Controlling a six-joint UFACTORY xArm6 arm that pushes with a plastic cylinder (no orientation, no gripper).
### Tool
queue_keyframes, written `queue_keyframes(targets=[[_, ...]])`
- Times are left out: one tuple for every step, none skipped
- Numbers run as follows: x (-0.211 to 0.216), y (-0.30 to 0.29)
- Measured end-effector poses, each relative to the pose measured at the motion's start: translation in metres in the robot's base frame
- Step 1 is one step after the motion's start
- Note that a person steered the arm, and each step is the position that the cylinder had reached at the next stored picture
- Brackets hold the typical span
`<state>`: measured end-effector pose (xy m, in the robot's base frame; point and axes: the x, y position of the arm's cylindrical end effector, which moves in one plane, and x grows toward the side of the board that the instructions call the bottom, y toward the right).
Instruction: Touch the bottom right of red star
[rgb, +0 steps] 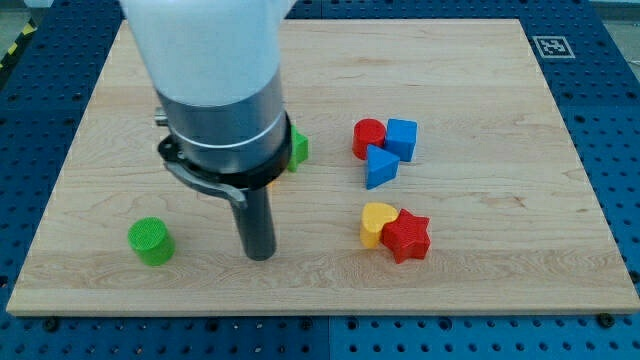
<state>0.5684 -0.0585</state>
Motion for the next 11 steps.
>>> queue_keyframes(targets=[[0.000, 0.006], [-0.002, 0.009], [0.004, 0.024], [0.004, 0.051], [0.011, 0.069], [0.035, 0.113], [0.037, 0.155], [0.032, 0.170], [0.020, 0.156], [0.000, 0.150], [-0.005, 0.149]])
